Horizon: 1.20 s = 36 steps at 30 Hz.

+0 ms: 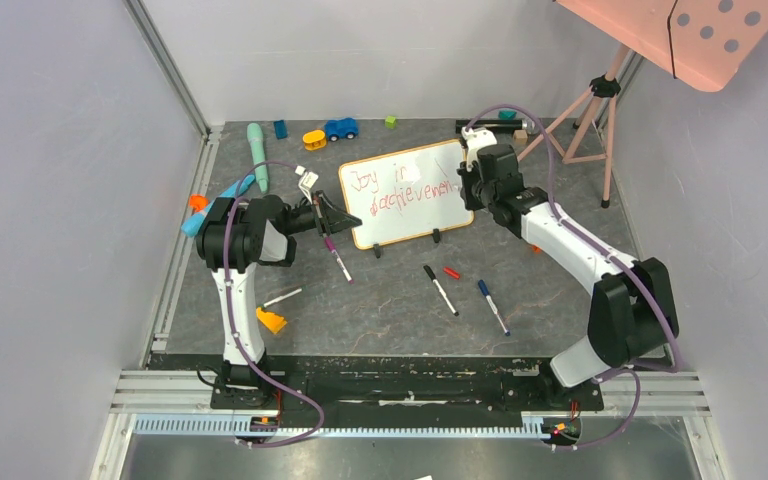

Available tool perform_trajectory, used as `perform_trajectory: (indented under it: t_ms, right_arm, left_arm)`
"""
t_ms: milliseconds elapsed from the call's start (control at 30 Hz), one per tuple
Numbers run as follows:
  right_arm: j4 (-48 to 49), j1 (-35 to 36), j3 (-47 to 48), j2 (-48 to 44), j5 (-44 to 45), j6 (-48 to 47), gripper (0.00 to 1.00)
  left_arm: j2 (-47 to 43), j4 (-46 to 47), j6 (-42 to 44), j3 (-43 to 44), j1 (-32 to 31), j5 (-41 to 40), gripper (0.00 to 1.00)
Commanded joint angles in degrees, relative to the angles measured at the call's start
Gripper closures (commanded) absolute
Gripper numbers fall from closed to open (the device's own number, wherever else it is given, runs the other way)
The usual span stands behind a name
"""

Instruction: Write a sentence on the whiteboard

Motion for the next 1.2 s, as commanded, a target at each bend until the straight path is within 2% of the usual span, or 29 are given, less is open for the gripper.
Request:
perform_trajectory:
  t_ms: [0,667,1167]
  right_arm:
    - [3.72,-0.25,2.86,0.82,-1.25,-0.31,1.0]
    - [1.83,-0.69,2.89,2.08,4.85,-1.03,1.0]
    - [1.96,-1.03,3.19,-1.98,2.44,-0.75,1.0]
  left_arm:
    - [2.74,2.23,4.03,-0.91,-0.81,5.53,0.98]
    - [2.82,2.23,4.03,-0.82,-0.8,5.55,0.97]
    - [2.79,2.23,4.01,-0.91,-0.86,5.48,0.97]
